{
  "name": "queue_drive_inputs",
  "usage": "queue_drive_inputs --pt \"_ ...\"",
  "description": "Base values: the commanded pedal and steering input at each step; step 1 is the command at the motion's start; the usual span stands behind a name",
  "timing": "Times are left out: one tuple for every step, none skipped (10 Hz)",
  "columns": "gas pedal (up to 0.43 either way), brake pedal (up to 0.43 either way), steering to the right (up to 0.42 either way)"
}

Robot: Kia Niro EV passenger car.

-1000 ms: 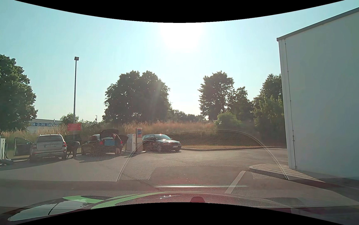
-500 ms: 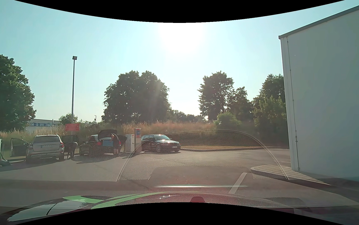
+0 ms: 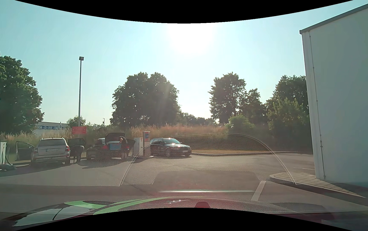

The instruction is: Follow the waypoints while adhering to traffic rules and regulations

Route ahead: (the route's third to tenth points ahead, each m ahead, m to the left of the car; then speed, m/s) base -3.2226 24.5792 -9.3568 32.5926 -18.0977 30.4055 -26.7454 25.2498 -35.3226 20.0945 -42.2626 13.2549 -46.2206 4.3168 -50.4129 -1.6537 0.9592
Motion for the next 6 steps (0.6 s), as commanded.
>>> queue_drive_inputs --pt "0.138 0.0 -0.637" --pt "0.138 0.0 -0.706" --pt "0.138 0.0 -0.759" --pt "0.138 0.0 -0.8" --pt "0.138 0.0 -0.845" --pt "0.15 0.0 -0.887"
